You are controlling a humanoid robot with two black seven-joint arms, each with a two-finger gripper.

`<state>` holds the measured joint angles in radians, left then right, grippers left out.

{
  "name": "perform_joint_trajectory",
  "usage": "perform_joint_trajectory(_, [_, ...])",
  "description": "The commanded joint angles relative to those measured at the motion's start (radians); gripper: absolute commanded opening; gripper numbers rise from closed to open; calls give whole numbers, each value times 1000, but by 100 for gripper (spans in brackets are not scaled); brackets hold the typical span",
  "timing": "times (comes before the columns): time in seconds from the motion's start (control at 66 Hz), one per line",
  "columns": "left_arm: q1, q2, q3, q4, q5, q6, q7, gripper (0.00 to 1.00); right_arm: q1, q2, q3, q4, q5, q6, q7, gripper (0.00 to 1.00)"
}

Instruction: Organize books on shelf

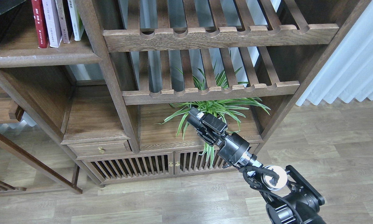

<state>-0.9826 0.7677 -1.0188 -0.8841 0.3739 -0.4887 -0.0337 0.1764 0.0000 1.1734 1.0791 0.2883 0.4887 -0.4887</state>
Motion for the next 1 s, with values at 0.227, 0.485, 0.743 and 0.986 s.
perform_joint_trajectory(0.227, [16,-28,-3,45,48,0,-72,5,0,0,-1,1,0,0,0,64])
perform_joint_trajectory(0.485, [21,-56,-1,65,71,0,-77,6,0,0,-1,1,0,0,0,64])
perform_joint_trajectory(0.743, [30,-77,0,96,105,0,-104,6,0,0,2,2,2,0,0,64])
perform_joint_trajectory(0.986, [41,-88,-4,108,128,0,-150,12,-3,0,0,4,0,0,0,64])
